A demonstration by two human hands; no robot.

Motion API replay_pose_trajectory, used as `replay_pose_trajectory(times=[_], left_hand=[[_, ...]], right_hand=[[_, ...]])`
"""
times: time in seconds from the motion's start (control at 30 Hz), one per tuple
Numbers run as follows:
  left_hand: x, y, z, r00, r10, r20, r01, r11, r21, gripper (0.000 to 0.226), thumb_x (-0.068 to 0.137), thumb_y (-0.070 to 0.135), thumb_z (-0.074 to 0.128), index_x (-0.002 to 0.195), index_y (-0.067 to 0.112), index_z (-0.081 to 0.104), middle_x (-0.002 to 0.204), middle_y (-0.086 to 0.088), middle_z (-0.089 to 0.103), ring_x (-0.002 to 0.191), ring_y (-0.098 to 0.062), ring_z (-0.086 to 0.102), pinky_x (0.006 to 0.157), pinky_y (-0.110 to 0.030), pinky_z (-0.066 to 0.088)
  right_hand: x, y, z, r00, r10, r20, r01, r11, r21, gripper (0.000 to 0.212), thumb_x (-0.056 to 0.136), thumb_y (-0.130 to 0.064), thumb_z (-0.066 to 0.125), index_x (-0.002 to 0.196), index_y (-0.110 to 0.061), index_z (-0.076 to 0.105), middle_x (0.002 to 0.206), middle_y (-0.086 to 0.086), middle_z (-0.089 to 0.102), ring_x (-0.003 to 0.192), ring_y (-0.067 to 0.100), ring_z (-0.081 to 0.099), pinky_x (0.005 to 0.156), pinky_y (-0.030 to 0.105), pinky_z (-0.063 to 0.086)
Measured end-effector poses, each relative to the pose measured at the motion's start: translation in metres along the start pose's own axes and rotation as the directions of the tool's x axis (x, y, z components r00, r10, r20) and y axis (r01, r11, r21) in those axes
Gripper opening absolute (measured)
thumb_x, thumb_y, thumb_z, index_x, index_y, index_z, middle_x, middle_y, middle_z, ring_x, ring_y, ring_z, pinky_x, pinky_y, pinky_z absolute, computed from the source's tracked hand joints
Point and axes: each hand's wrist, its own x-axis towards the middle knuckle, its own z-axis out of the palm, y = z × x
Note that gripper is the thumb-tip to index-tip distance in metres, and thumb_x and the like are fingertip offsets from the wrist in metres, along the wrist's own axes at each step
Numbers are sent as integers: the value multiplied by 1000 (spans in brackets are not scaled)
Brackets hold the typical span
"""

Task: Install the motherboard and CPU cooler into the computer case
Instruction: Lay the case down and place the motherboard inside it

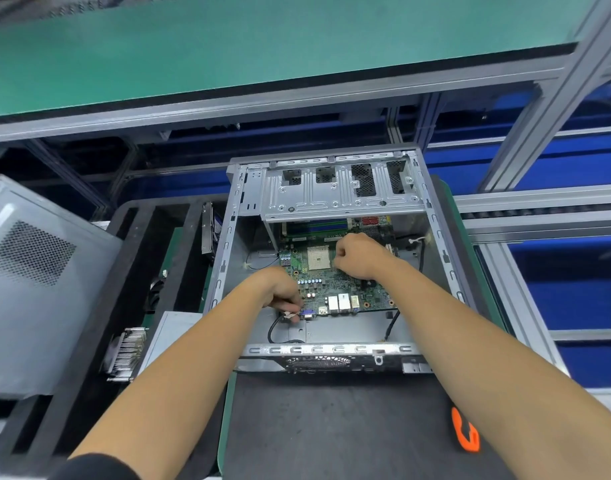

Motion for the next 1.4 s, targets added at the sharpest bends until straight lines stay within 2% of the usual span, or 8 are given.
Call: replay_pose_trajectory(times=[0.13,0.3,0.43,0.57,0.73,0.9,1.13,1.4], left_hand=[[2,-2,-1,1000,-22,-9,22,998,62,11,91,-5,54,101,-7,53,91,-10,68,51,-17,66,49,-18,53],[1,-1,-6,996,25,-84,-1,964,267,19,90,7,60,74,7,51,61,-6,54,34,-11,46,46,-22,42],[0,1,-6,996,37,-84,-10,956,294,12,93,3,51,81,4,49,50,-7,57,30,-11,45,46,-22,37],[2,1,-4,991,74,-107,-34,941,337,14,92,3,50,78,5,49,74,-14,59,45,-17,46,53,-25,36],[3,1,-2,987,99,-129,-47,934,355,23,90,2,52,71,9,42,81,-14,56,60,-23,48,59,-28,36],[0,3,-8,988,84,-127,-42,953,299,20,89,1,55,72,7,46,40,-5,52,28,-12,44,37,-15,33],[-4,6,-3,988,90,-127,-52,959,278,15,89,-1,56,79,4,46,59,-10,54,25,-11,45,33,-14,36],[0,5,-1,983,110,-149,-65,959,277,15,86,-1,59,81,4,45,61,-10,53,28,-12,47,38,-18,40]], right_hand=[[0,0,1,1000,1,1,-1,1000,5,29,92,-19,56,65,-13,47,67,4,47,61,21,43,56,28,35],[1,1,1,1000,4,7,-4,1000,20,30,91,-18,57,65,-12,44,65,5,42,62,21,38,59,30,32],[3,2,2,1000,2,2,-2,1000,25,30,91,-17,56,64,-13,43,67,5,43,62,21,38,59,29,32],[3,2,2,1000,-4,2,4,1000,22,30,92,-18,55,64,-13,45,69,7,47,62,21,39,58,29,33],[3,3,2,1000,-10,2,10,1000,18,28,91,-18,55,66,-12,46,71,8,46,63,21,39,58,29,31],[4,4,2,1000,-20,-6,20,1000,24,27,91,-17,55,67,-11,44,69,8,43,62,21,37,55,28,27],[5,4,2,1000,-23,-3,23,1000,21,25,90,-16,56,69,-11,44,69,8,42,61,21,35,55,28,26],[4,3,1,1000,-14,6,13,1000,23,23,92,-19,56,72,-10,49,73,9,48,63,22,40,57,28,32]])
